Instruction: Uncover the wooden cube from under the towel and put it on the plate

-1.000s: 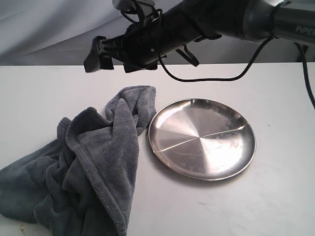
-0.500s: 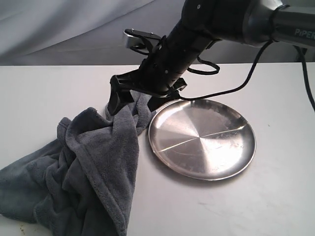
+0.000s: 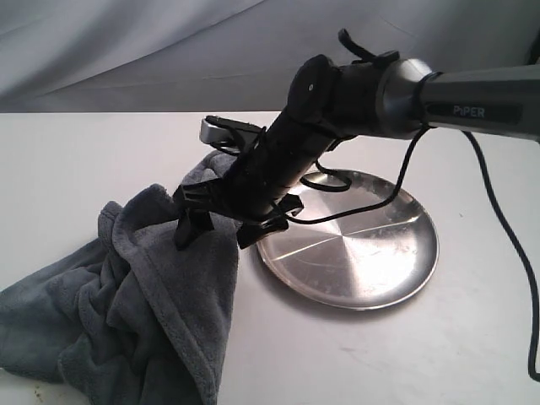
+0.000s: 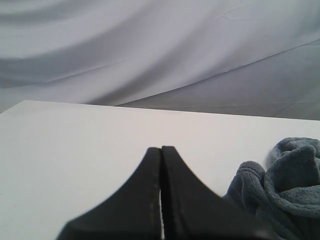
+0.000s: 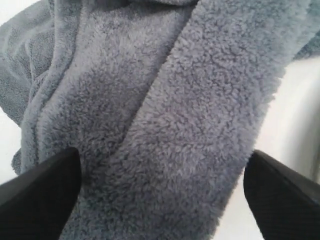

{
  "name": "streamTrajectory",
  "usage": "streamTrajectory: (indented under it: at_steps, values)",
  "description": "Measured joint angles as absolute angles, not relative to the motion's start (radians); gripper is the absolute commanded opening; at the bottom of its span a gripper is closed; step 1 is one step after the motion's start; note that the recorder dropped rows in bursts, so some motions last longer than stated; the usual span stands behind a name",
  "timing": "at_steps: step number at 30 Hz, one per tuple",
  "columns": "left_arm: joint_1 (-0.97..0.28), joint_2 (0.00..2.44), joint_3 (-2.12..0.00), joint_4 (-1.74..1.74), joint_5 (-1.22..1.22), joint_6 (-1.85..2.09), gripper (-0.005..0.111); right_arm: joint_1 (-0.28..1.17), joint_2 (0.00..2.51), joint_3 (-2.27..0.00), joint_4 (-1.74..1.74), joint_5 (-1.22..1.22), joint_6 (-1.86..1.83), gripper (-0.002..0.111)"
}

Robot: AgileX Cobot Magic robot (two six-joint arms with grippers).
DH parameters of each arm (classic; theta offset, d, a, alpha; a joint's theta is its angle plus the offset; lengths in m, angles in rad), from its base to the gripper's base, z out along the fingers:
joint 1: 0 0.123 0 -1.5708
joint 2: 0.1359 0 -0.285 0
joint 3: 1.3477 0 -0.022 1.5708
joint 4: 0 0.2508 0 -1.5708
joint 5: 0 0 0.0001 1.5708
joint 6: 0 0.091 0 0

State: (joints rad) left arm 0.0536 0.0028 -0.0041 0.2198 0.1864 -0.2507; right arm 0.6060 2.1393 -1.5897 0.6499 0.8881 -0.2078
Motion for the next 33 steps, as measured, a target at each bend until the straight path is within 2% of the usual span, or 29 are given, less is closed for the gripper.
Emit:
streamTrajectory:
  at_steps: [3, 8, 14, 25, 33]
  values:
    - [0.054, 0.003, -0.004, 0.22, 0.186, -0.251, 0.0, 0.618, 2.146, -1.59, 0.65, 0.871, -0.212, 0.071]
    - [0.054, 0.003, -0.004, 0.22, 0.186, -0.251, 0.0, 0.618, 2.146, -1.59, 0.65, 0.853, -0.216, 0.049]
    - [0.054, 0.003, -0.004, 0.22, 0.186, -0.251, 0.0, 0.618, 2.146, -1.59, 0.652, 0.853, -0.216, 0.035]
    - [0.054, 0.003, -0.004, 0.22, 0.187, -0.251, 0.0, 0.618, 2.099, -1.59, 0.66, 0.819, -0.242, 0.001]
    - [0.054, 0.003, -0.004, 0.22, 0.187, -0.251, 0.0, 0.618, 2.055, -1.59, 0.78, 0.833, -0.315, 0.0]
